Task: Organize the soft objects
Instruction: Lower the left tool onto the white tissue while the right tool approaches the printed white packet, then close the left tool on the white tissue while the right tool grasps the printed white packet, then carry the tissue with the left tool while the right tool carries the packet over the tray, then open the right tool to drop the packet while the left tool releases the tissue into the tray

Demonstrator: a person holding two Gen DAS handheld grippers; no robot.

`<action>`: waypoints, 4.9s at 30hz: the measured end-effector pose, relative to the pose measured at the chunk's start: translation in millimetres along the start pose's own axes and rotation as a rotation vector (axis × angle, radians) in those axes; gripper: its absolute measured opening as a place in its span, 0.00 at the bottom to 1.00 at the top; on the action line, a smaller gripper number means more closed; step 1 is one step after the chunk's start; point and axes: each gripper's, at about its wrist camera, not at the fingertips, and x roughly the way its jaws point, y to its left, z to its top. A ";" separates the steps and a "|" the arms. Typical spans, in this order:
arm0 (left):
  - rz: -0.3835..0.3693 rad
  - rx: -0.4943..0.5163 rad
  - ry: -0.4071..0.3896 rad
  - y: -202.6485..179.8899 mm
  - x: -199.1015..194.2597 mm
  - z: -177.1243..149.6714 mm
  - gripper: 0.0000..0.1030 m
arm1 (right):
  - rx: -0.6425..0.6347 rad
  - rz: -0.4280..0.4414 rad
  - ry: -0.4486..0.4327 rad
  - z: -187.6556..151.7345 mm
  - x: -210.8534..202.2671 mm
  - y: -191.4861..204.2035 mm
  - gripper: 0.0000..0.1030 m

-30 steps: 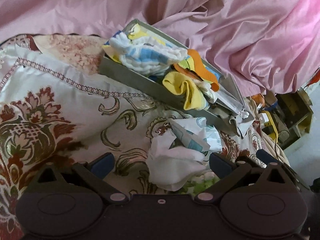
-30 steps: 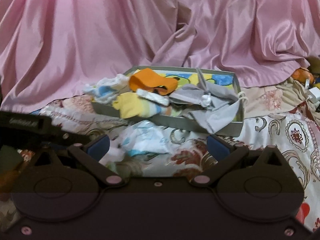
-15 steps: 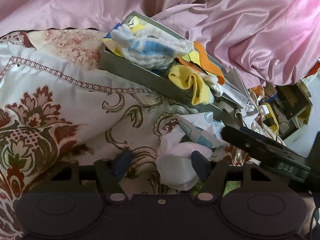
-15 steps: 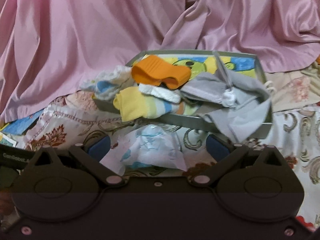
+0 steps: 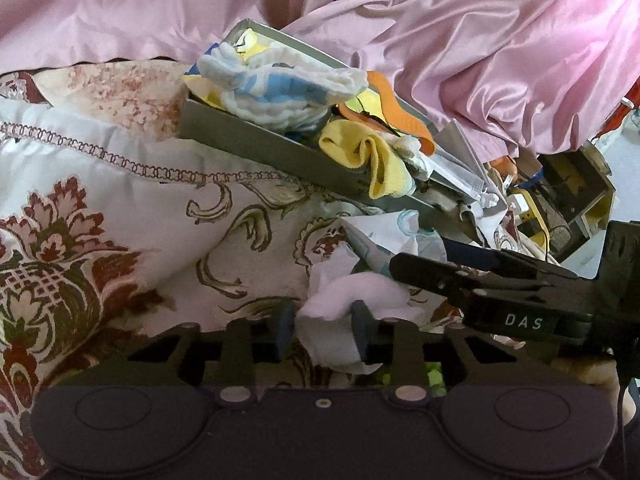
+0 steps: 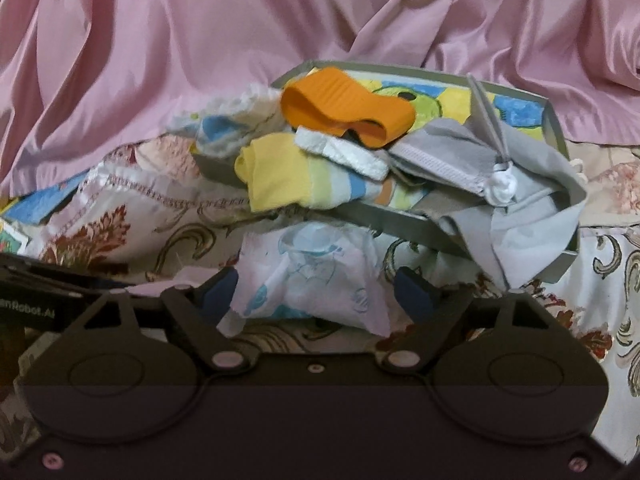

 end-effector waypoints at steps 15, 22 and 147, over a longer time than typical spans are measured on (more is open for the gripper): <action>0.008 -0.012 0.001 1.6 2.9 -2.3 0.18 | 0.016 0.013 0.049 -3.0 14.7 1.5 0.55; 0.011 -0.017 0.001 2.3 3.3 -2.5 0.17 | 0.057 0.055 0.070 -2.7 19.9 -0.5 0.42; 0.249 0.076 -0.310 -95.6 26.8 138.3 0.68 | 0.167 -0.192 -0.278 111.2 2.3 -65.4 0.51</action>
